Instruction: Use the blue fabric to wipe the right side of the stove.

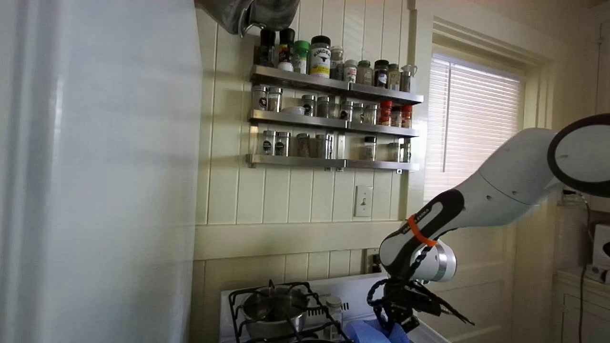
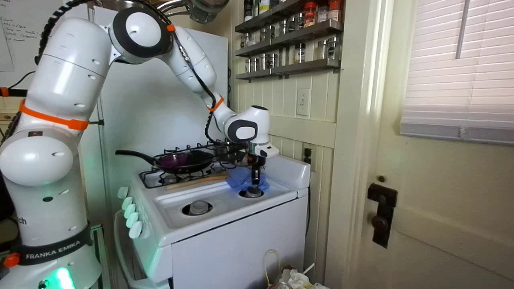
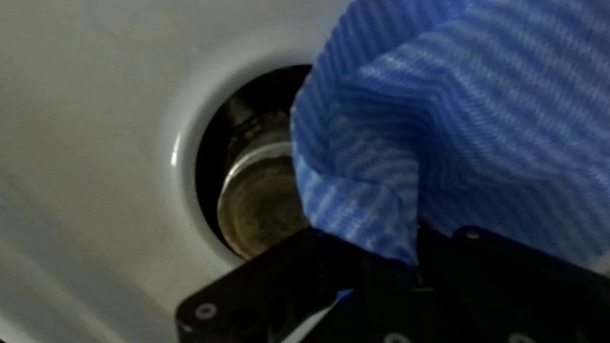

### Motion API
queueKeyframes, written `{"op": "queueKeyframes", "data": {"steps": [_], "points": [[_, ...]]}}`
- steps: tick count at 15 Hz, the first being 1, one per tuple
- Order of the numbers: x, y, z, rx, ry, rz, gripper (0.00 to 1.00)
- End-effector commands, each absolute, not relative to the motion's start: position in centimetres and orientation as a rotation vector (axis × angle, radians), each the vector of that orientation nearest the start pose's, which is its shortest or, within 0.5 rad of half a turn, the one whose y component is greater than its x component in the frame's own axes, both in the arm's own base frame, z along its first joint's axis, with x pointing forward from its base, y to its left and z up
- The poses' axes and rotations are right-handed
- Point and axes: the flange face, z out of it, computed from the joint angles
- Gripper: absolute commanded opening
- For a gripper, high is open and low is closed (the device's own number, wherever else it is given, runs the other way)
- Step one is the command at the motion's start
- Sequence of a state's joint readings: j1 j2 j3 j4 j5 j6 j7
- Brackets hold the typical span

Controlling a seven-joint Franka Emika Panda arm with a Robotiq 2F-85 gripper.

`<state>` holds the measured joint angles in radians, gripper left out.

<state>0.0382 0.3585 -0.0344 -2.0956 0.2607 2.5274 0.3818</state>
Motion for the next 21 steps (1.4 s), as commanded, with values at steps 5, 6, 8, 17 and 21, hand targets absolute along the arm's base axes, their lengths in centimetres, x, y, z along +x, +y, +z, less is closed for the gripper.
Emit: {"op": "queueKeyframes", "data": {"steps": [5,6,8,17,21], "points": [[54.0,-0.4,23.6,-2.821,0.923,-0.291,0.00],[54.6,0.6,24.0,-2.826,0.824,-0.363,0.00],[55.8,2.4,24.5,-2.838,0.638,-0.464,0.00],[53.4,9.5,25.2,-2.828,-0.032,-0.354,0.00],[50.9,8.4,23.2,-2.773,-0.115,-0.249,0.00]]}}
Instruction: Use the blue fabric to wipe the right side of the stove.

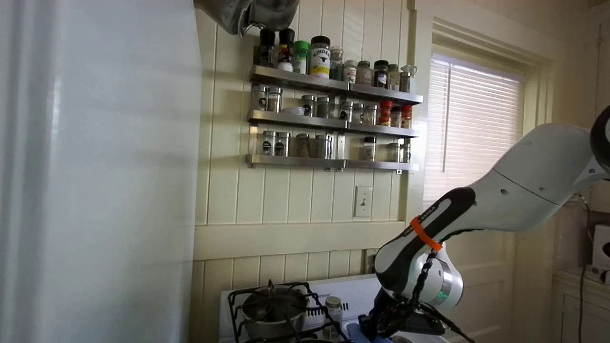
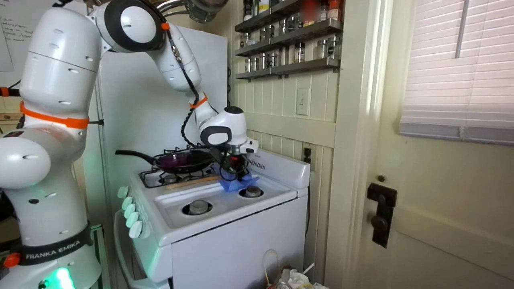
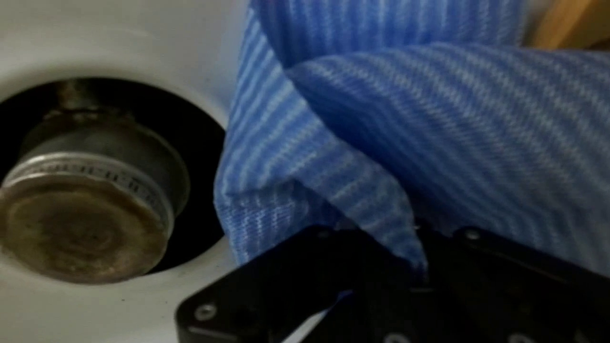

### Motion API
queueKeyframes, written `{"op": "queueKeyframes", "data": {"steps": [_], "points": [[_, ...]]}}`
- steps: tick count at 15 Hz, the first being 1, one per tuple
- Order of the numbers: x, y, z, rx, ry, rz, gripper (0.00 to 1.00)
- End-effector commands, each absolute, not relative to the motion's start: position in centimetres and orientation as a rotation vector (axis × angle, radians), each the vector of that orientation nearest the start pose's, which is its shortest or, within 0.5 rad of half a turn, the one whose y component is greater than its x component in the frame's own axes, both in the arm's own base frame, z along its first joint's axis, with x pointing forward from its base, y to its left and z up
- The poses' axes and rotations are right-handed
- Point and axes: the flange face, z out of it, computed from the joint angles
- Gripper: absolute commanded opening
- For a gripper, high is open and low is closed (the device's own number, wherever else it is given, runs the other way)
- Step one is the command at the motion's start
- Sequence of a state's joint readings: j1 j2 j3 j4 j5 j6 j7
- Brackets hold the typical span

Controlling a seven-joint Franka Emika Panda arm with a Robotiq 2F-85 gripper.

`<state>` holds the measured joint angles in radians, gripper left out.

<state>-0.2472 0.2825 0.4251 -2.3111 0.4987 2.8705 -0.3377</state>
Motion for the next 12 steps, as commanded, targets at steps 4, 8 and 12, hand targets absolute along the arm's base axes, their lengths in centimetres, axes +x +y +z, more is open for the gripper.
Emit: {"op": "queueKeyframes", "data": {"steps": [4,8,12], "points": [[47.7,6.9,22.5,-2.756,-0.130,-0.158,0.00],[42.5,3.8,21.9,-2.817,0.014,-0.019,0.00],[39.1,1.5,22.9,-2.865,0.227,0.009,0.00]]}}
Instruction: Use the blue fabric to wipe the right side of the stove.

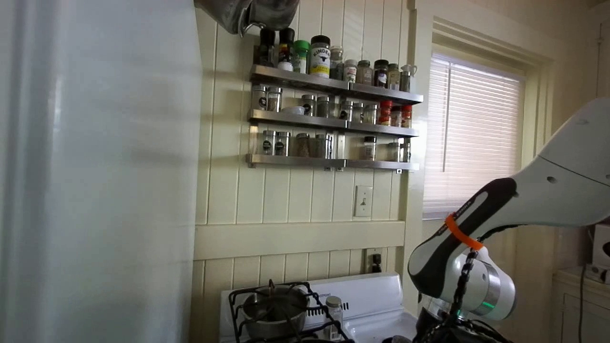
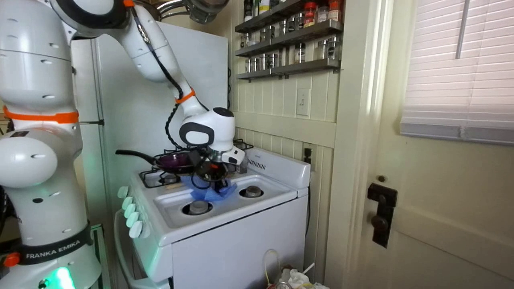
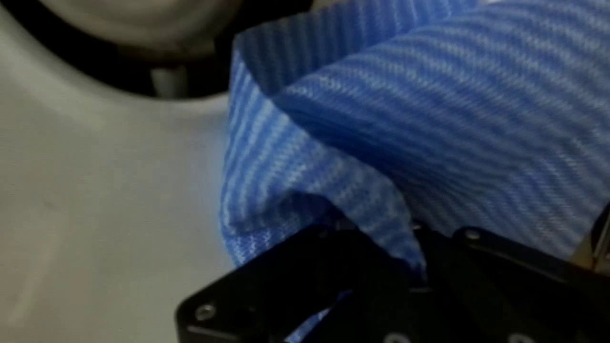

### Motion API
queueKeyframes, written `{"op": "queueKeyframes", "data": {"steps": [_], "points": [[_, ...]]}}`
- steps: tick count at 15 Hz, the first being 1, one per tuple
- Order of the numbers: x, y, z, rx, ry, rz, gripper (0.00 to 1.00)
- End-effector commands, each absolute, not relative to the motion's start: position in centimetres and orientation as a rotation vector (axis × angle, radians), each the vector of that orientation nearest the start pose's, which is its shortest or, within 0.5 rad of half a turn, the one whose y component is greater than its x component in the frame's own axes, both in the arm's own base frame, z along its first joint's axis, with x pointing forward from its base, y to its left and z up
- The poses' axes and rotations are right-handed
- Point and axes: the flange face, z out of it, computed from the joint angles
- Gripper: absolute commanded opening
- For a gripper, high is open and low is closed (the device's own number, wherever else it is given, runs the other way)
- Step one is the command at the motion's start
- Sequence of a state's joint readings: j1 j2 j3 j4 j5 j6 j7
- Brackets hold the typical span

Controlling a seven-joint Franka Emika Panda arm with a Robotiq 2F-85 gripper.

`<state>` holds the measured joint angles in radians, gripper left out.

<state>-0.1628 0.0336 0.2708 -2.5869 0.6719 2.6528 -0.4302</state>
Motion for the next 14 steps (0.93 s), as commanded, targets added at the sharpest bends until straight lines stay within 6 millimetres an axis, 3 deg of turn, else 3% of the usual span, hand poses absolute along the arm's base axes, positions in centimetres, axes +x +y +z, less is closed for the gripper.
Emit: {"op": "queueKeyframes", "data": {"steps": [1,7,9,11,14], "points": [[39.1,1.0,23.3,-2.873,0.316,-0.042,0.00],[39.7,-1.6,25.0,-2.861,0.745,-0.307,0.00],[41.0,-3.6,24.0,-2.867,0.878,-0.319,0.00],[41.0,-5.5,23.8,-2.857,1.010,-0.336,0.00],[41.0,-8.7,24.9,-2.824,1.201,-0.392,0.00]]}}
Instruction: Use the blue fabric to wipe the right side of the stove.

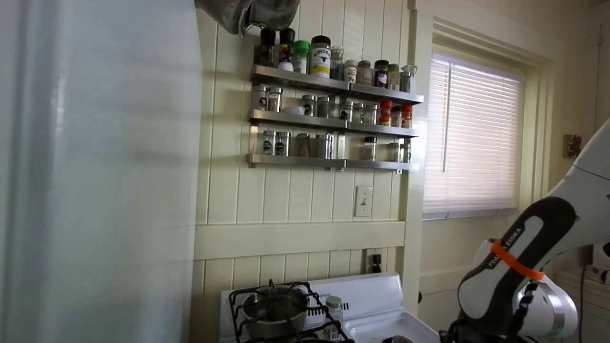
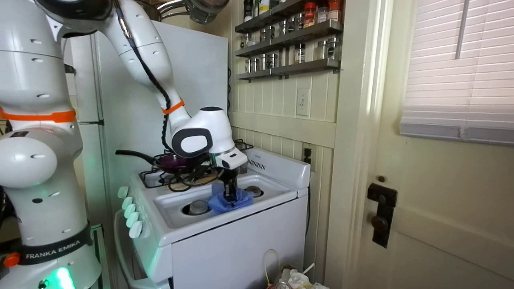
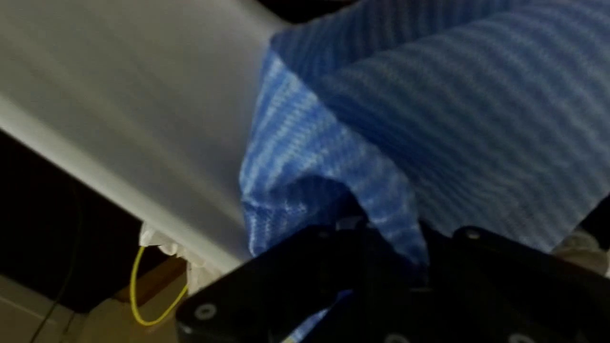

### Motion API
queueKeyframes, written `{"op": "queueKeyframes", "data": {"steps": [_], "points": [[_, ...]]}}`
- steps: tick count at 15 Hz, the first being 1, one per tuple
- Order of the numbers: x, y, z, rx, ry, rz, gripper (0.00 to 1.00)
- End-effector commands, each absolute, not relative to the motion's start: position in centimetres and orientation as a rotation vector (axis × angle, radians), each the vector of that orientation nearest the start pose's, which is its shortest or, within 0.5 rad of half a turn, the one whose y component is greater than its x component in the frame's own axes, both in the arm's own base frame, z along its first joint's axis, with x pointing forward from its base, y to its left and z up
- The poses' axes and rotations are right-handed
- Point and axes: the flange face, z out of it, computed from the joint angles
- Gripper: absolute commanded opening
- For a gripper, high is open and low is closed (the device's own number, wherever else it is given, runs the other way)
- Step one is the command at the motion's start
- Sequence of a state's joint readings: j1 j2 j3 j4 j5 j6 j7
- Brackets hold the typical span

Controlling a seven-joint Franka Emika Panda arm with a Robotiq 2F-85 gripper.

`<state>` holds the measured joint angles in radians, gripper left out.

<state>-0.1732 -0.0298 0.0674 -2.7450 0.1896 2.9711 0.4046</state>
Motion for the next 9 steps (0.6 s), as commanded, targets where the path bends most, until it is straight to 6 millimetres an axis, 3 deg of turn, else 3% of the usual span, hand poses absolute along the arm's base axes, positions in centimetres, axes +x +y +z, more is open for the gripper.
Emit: {"op": "queueKeyframes", "data": {"steps": [1,3,9], "points": [[41.0,-9.3,25.9,-2.822,1.236,-0.425,0.00],[40.9,-7.4,27.6,-2.843,1.199,-0.499,0.00],[42.3,-2.9,32.4,-2.944,0.702,-0.796,0.00]]}}
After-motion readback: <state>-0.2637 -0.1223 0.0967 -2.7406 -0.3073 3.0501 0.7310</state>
